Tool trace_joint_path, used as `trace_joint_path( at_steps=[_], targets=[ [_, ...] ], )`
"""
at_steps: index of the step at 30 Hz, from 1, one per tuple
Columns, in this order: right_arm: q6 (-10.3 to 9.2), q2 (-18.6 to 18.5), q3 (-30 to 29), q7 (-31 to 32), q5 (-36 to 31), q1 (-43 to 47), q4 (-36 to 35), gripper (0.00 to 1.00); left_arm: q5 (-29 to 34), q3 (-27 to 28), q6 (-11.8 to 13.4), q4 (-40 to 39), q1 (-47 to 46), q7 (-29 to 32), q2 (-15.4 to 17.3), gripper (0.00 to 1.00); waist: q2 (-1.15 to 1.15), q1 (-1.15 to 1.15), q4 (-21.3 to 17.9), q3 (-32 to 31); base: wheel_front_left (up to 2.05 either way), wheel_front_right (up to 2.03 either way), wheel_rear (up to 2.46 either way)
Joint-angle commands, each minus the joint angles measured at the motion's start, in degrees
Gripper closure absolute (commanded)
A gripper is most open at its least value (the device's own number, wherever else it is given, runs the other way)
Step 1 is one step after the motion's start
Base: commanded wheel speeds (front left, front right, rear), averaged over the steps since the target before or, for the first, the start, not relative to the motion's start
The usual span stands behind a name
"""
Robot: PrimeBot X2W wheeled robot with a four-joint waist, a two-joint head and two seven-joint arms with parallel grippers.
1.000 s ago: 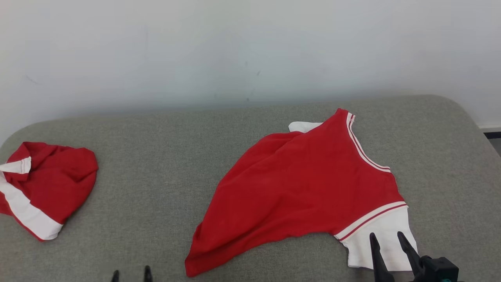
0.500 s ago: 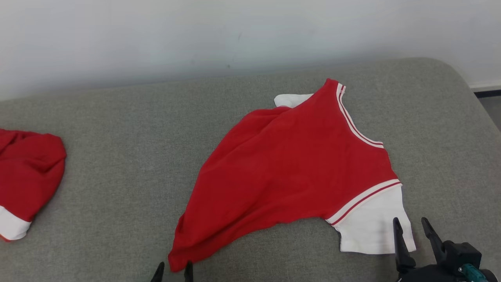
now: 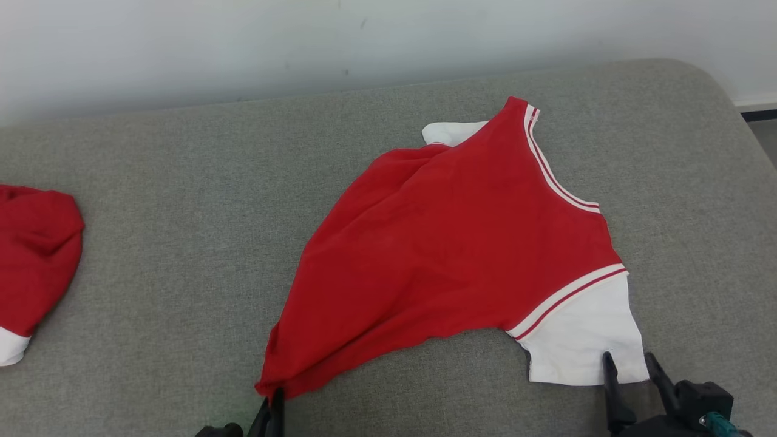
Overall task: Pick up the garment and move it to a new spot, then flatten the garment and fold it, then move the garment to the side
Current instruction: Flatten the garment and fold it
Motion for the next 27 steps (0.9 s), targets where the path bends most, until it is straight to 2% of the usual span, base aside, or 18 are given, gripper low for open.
trace_joint_path(
  at_steps=[1,5,6,7,9,14,19,20,22,27],
  targets=[
    [-0.13,0.23,0.32,-0.01,0.50,-0.15,0.76,0.00,0.45,0.49,0.07,-0.15,-0.09,-0.07,0.15,1.00,-0.01,-0.01,0.16,0.00,0.00,0.00,0.00],
    [-0.13,-0.06,0.59,0.07,1.07,-0.48,4.55,0.00,1.53,1.07,-0.35,-0.93,0.54,-0.08,0.14,1.00,-0.01,-0.01,0.51,-0.05,0.00,0.00,0.00],
    [-0.13,-0.02,0.54,0.12,1.18,-0.58,5.45,0.04,1.61,1.18,-0.31,-1.04,0.61,-0.08,0.14,1.00,-0.01,-0.01,0.58,-0.06,0.00,0.00,0.00],
    [-0.13,0.01,0.45,0.22,1.25,-0.83,6.07,0.52,1.71,1.35,-0.43,-1.19,0.66,-0.09,0.14,1.00,-0.01,-0.01,0.64,-0.07,0.00,0.00,0.00],
    [-0.13,0.29,0.51,0.27,1.39,-0.84,7.45,1.00,2.15,1.50,-0.77,-1.33,0.82,-0.11,0.14,1.00,-0.01,-0.01,0.71,-0.21,0.00,0.00,0.00],
    [-0.13,0.10,0.96,0.09,2.78,-1.67,5.23,1.00,2.72,3.50,-1.06,-4.24,1.10,-0.13,0.14,1.00,-0.01,-0.01,0.50,-1.34,0.00,0.00,0.00],
    [-0.13,0.03,2.34,-0.01,7.13,-3.23,-7.11,1.00,3.73,6.93,-3.01,-11.01,-0.53,-0.13,0.16,1.00,-0.01,-0.01,0.20,-3.68,0.00,0.00,0.00],
    [-0.13,0.03,2.34,-0.01,7.13,-3.23,-7.11,1.00,3.73,6.93,-3.01,-11.01,-0.53,-0.13,0.16,1.00,-0.01,-0.01,0.20,-3.68,0.00,0.00,0.00],
    [-0.13,-0.87,3.35,0.00,8.20,-5.03,-12.74,1.00,5.98,8.74,-3.94,-14.27,-2.29,-0.13,0.34,1.00,-0.01,-0.01,-0.03,-4.85,0.00,0.00,0.00],
    [-0.13,-4.56,5.06,-0.01,10.52,-12.74,-20.20,1.00,9.08,11.95,-5.49,-17.43,-9.23,-0.13,4.63,1.00,-0.01,-0.01,-0.33,-8.36,0.00,0.00,0.00]
  ],
)
